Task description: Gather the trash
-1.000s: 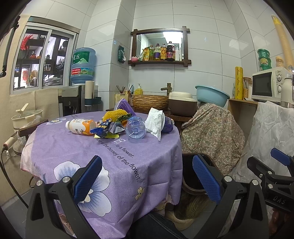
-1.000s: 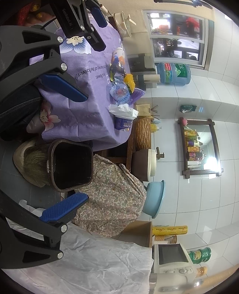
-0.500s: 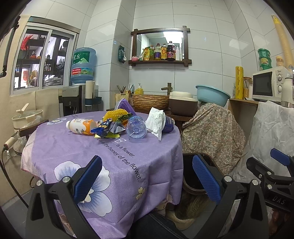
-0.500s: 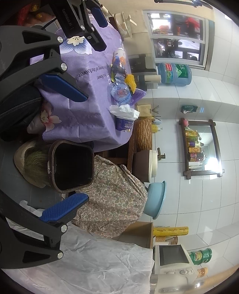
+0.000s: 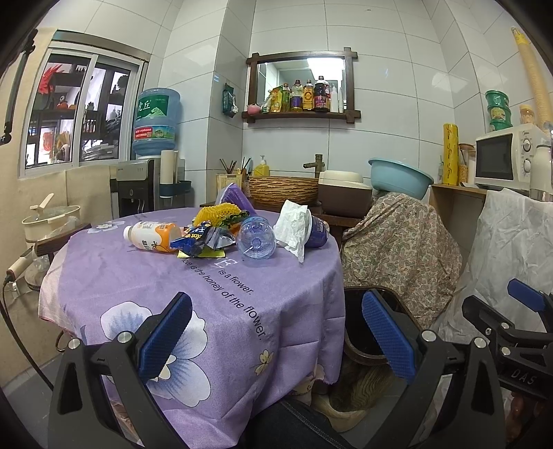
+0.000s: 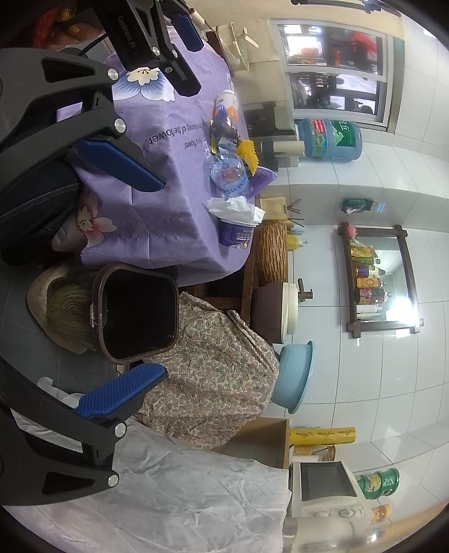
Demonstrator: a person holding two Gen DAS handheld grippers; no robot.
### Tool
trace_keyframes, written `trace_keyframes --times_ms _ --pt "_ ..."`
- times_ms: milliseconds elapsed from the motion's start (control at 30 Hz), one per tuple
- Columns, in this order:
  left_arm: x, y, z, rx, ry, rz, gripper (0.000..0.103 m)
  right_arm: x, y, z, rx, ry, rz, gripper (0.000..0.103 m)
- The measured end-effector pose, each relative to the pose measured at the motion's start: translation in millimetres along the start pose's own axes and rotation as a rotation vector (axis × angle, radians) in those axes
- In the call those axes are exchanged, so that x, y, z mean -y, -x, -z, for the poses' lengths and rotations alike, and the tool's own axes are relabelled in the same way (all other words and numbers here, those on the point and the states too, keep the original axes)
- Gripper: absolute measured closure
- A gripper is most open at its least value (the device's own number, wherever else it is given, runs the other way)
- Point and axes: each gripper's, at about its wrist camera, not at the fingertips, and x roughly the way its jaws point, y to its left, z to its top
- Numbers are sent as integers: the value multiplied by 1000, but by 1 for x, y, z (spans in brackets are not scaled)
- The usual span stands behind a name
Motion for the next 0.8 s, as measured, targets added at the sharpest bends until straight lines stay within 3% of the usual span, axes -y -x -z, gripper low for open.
trace_keyframes --times_ms 567,800 --pt "-4 -7 6 -17 1 4 5 -2 -13 4 -16 7 0 5" --pt "-24 -36 8 -142 35 39 5 -10 -58 4 -120 39 -73 5"
